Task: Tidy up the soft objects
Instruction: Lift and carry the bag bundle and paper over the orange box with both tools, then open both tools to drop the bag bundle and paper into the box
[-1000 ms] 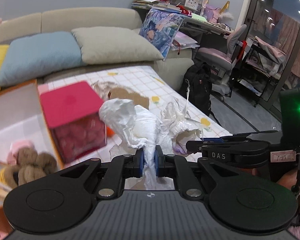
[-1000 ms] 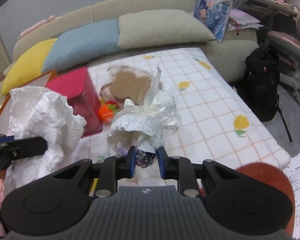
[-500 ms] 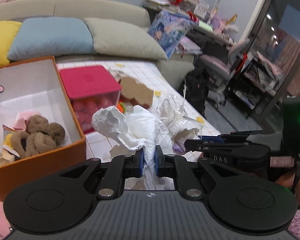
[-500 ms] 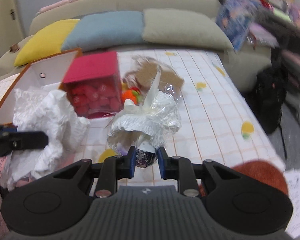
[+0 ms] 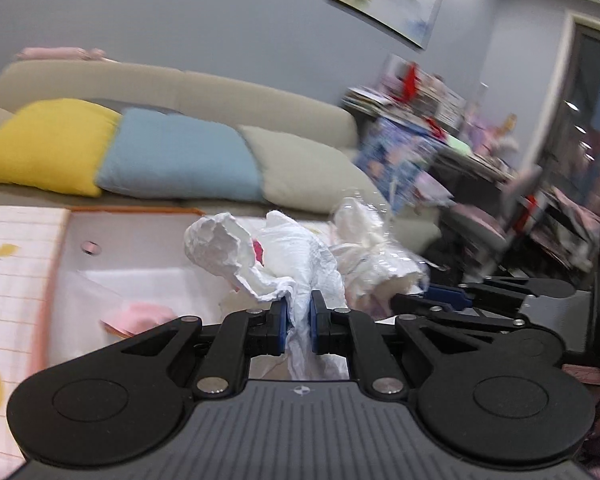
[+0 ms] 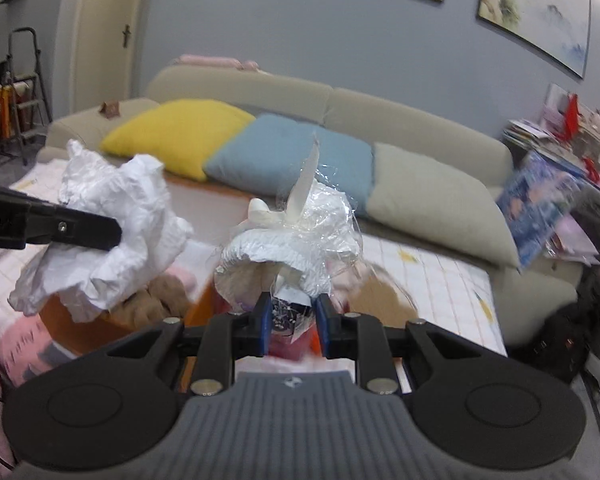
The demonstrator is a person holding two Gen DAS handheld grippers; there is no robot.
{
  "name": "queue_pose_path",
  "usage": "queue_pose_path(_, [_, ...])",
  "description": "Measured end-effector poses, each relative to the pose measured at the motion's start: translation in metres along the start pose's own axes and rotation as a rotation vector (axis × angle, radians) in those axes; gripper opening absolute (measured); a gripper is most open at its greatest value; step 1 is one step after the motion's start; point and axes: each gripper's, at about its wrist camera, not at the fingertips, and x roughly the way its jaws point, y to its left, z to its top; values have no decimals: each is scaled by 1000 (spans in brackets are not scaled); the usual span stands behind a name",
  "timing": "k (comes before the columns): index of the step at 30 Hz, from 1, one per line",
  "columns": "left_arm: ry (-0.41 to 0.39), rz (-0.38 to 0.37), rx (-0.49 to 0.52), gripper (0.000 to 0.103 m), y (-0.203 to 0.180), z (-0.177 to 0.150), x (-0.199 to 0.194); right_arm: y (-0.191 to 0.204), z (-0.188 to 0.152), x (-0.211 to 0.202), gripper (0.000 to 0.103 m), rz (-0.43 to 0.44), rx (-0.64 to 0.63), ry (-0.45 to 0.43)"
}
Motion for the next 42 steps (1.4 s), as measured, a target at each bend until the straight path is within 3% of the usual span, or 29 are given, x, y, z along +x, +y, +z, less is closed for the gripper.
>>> queue_pose_path(7, [-69, 116, 28, 12, 38, 30, -3, 27, 37, 34, 21, 85, -118, -31])
queue_pose_path(14, [-43, 137, 12, 12, 82, 55, 27, 54, 65, 84, 21, 123, -320, 30])
queue_pose_path(21, [86, 102, -60, 12, 118, 54, 86, 84, 73, 146, 21, 152, -485, 170])
queue_pose_path(26, [180, 74, -123, 12, 135, 43, 127, 104, 67, 180, 21, 151, -664, 220])
queue_pose_path(31, [288, 92, -175, 11, 150, 30, 155, 108, 59, 205, 21, 183, -766, 288])
queue_pose_path(42, [430, 157, -142, 13, 151, 12, 182, 121, 37, 225, 23, 214, -924, 337])
